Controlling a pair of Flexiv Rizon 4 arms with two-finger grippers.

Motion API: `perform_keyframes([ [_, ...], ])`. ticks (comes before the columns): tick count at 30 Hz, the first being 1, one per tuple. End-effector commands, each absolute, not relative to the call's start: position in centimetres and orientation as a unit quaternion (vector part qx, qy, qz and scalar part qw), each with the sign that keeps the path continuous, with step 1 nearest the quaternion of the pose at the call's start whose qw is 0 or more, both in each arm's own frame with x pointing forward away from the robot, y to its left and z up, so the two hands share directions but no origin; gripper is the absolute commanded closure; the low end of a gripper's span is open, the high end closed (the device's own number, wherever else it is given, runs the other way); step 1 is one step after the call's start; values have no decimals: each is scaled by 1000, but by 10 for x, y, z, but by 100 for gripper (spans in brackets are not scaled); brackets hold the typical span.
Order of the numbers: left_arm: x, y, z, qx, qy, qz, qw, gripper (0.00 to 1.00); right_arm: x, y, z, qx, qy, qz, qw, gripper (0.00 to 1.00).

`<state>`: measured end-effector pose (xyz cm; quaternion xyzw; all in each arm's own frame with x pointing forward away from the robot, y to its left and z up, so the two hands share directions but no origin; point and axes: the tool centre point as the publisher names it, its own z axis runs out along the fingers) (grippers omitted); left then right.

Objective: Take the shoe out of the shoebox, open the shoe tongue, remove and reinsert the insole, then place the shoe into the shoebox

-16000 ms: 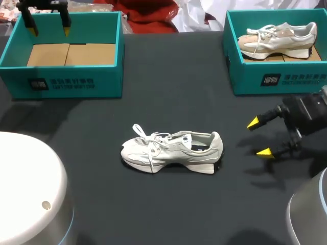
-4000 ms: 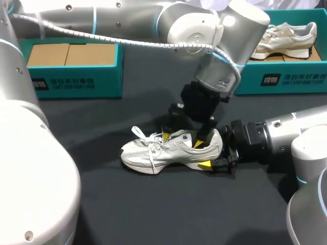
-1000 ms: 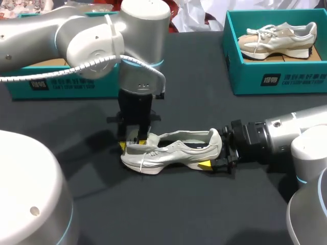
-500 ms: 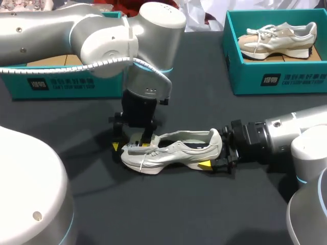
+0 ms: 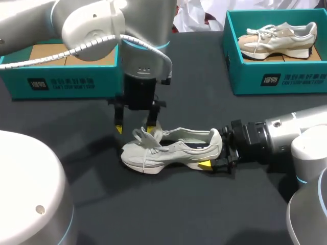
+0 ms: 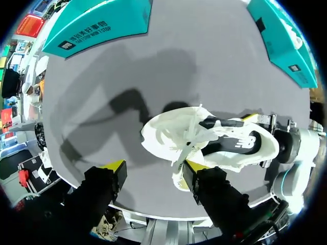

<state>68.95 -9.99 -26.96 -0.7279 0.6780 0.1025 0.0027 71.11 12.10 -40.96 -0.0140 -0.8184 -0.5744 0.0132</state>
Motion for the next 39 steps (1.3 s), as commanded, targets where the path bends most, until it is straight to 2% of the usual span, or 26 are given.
perform_keyframes([
  [1, 685, -92, -243, -712, 700, 59, -9, 27, 711, 122, -411, -15, -820, -573, 13, 100],
  [11, 684, -125, -200, -566, 824, 7, -34, 25, 711, 122, -411, -15, -820, -573, 13, 100],
  [13, 685, -134, -194, -519, 854, 0, -38, 23, 711, 122, -411, -15, -820, -573, 13, 100],
  [16, 688, -148, -190, -452, 891, -3, -45, 15, 711, 122, -411, -15, -820, -573, 13, 100],
  [18, 689, -158, -188, -410, 910, -4, -52, 15, 711, 122, -411, -15, -820, -573, 13, 100],
  [20, 690, -166, -185, -370, 927, -5, -57, 23, 711, 122, -411, -15, -820, -573, 13, 100],
  [22, 689, -171, -183, -333, 941, -7, -59, 53, 711, 122, -411, -15, -820, -573, 13, 100],
  [28, 689, -187, -178, -211, 976, -11, -54, 67, 711, 122, -411, -15, -820, -573, 13, 100],
  [30, 689, -192, -178, -150, 987, -9, -58, 100, 711, 122, -411, -15, -820, -573, 13, 100],
  [33, 690, -202, -185, -67, 995, 14, -66, 100, 711, 122, -411, -15, -820, -573, 13, 100],
  [39, 690, -202, -185, -67, 995, 14, -66, 100, 711, 122, -411, -15, -820, -573, 13, 100],
])
